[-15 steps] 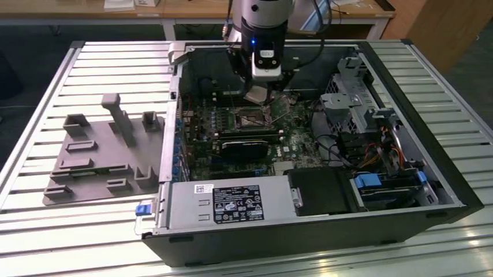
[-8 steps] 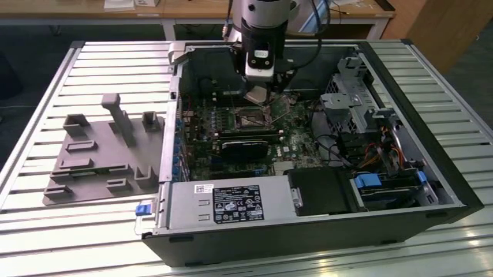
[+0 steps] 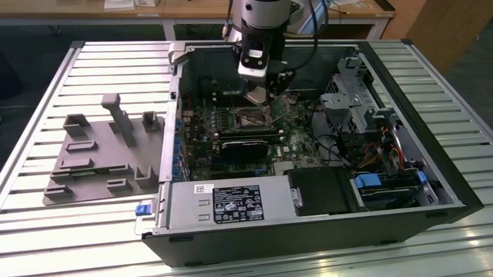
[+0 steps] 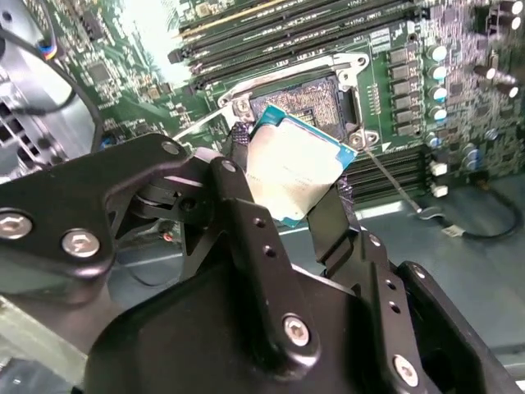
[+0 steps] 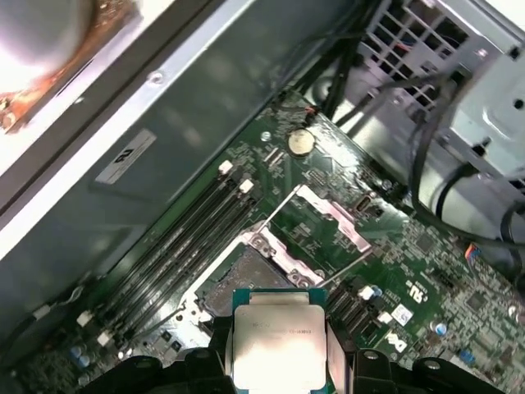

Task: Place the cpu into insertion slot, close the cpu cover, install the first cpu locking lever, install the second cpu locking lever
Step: 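Place the cpu into insertion slot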

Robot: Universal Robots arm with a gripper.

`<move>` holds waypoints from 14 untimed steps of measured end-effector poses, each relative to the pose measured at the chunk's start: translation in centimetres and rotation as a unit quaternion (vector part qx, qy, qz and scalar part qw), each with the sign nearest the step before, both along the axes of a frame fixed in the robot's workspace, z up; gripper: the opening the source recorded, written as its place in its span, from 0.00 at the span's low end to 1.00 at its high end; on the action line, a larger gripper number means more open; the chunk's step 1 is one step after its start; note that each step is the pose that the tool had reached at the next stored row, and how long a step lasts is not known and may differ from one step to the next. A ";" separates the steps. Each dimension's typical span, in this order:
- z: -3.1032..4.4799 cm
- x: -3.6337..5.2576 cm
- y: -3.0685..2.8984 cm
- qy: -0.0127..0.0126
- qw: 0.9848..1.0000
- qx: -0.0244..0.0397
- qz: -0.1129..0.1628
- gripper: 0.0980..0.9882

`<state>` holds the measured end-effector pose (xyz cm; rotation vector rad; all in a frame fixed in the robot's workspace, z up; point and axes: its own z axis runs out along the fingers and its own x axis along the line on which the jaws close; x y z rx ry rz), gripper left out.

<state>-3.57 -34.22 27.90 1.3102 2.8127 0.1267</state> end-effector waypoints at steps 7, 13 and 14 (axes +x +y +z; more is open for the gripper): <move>-0.08 0.00 0.00 0.000 0.998 0.000 -0.056 0.49; -0.17 0.00 0.00 0.000 0.994 0.000 -0.105 0.49; -0.20 0.00 0.00 0.000 0.993 0.000 -0.114 0.49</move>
